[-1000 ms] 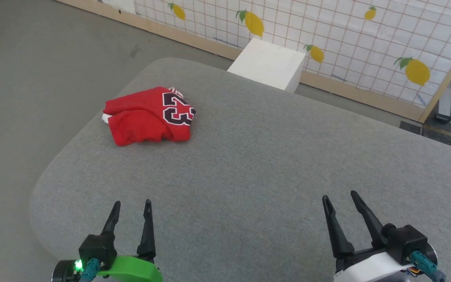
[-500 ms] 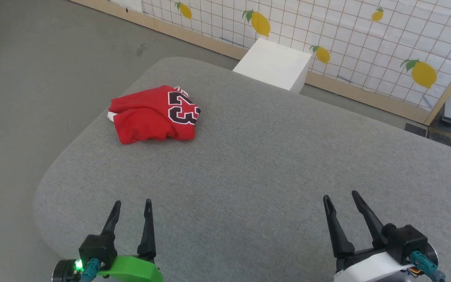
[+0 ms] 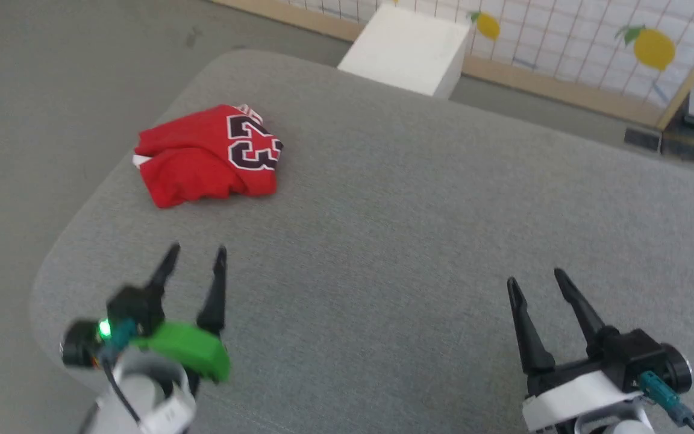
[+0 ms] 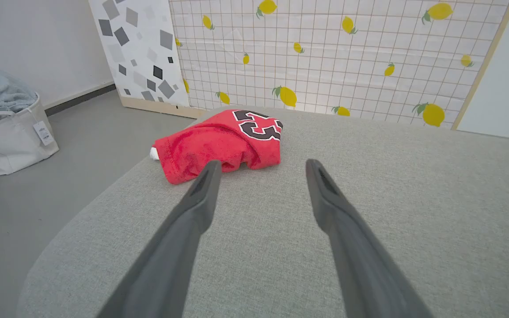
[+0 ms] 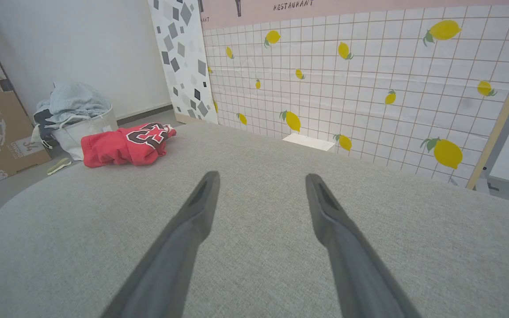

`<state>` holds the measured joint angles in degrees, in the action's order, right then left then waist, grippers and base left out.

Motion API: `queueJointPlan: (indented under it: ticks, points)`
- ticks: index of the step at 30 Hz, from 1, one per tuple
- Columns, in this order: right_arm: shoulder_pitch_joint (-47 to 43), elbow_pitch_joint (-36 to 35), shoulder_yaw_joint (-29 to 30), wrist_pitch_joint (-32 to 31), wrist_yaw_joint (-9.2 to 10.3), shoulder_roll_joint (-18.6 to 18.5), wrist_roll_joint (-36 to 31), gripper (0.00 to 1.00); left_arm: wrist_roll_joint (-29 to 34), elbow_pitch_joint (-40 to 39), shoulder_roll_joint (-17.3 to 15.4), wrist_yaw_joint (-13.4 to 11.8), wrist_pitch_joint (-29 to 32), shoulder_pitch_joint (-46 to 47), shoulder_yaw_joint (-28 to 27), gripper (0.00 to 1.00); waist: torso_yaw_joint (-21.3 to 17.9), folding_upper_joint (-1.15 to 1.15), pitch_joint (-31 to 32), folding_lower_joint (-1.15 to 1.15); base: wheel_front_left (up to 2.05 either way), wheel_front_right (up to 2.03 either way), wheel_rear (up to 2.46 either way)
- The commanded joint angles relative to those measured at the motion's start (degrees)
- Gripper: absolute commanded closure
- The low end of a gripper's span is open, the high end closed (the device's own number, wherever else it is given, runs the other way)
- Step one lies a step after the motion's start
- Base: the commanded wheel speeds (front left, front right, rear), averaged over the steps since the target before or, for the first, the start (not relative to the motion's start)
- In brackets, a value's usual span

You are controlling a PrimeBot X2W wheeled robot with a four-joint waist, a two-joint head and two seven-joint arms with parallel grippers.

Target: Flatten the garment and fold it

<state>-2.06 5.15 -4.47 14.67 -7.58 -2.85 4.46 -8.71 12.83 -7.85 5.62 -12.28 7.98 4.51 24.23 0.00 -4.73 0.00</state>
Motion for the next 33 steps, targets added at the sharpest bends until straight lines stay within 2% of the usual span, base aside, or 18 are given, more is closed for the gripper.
queueJointPlan:
  ticks: [1, 8, 9, 10, 14, 18, 22, 28, 31, 32, 33]
  points:
    - [1.5, -0.7, 0.1, 0.3, 0.09, 0.0, -0.9, 0.0, -0.4, 1.1, -1.7, 0.6, 1.7, 3.6, 0.0, 0.0, -3.9, 0.0, -5.6, 0.0, 0.0, 0.0, 0.0]
    - [4.3, -4.3, 0.3, -0.2, 0.09, 0.0, -3.4, 0.0, -6.0, 8.0, -11.0, 1.8, 12.6, 19.0, 0.9, 0.0, -9.0, 0.0, -13.5, 0.0, 0.0, 0.0, 0.0]
    - [4.7, -5.0, 0.4, -0.3, 0.09, 0.0, -3.6, 0.0, -7.7, 9.1, -12.7, 1.8, 14.6, 21.5, 1.8, 0.0, -9.7, 0.0, -14.6, 0.0, 0.0, 0.0, 0.0]
    - [5.3, -6.0, 0.5, -0.5, 0.09, 0.0, -4.0, 0.0, -10.6, 11.0, -15.9, 1.8, 18.4, 25.1, 4.0, 0.0, -10.8, 0.0, -16.3, 0.0, 0.0, 0.0, 0.0]
    - [6.5, -8.0, 0.4, -1.0, 0.09, 0.0, -4.5, 0.0, -20.2, 15.7, -22.5, 1.8, 28.2, 33.0, 9.0, 0.0, -12.9, 0.0, -19.9, 0.0, 0.0, 0.0, 0.0]
    - [7.4, -9.5, 0.1, -1.2, 0.09, 0.0, -4.8, 0.0, -29.9, 20.0, -26.2, 1.9, 37.8, 38.5, 10.8, 0.0, -14.8, 0.0, -23.0, 0.0, 0.0, 0.0, 0.0]
    - [8.0, -10.4, -0.1, -1.2, 0.09, 0.0, -4.7, 0.0, -37.0, 23.7, -28.4, 1.9, 45.9, 41.6, 10.9, 0.0, -16.6, 0.0, -25.3, 0.0, 0.0, 0.0, 0.0]
    - [8.2, -11.0, 0.1, -0.8, 0.09, 0.0, -4.3, 0.0, -41.4, 29.5, -32.2, 1.9, 52.3, 43.5, 11.0, 0.0, -19.1, 0.0, -28.2, 0.0, 0.0, 0.0, 0.0]
    - [8.3, -10.7, 0.3, -0.6, 0.09, 0.0, -4.2, 0.0, -42.3, 31.5, -32.4, 1.9, 53.5, 43.1, 11.8, 0.0, -19.3, 0.0, -28.5, 0.0, 0.0, 0.0, 0.0]
    - [8.3, -10.6, 0.4, -0.5, 0.09, 0.0, -4.2, 0.0, -42.8, 32.1, -32.3, 1.9, 54.1, 42.9, 12.0, 0.14, -19.3, 0.0, -28.5, 0.0, 0.0, 0.0, 0.0]
    - [8.4, -10.5, 0.4, -0.5, 0.09, 0.0, -4.2, 0.0, -43.4, 32.5, -32.2, 1.9, 54.6, 42.7, 12.2, 1.0, -19.3, 0.0, -28.4, 0.0, 0.0, 0.0, 0.0]
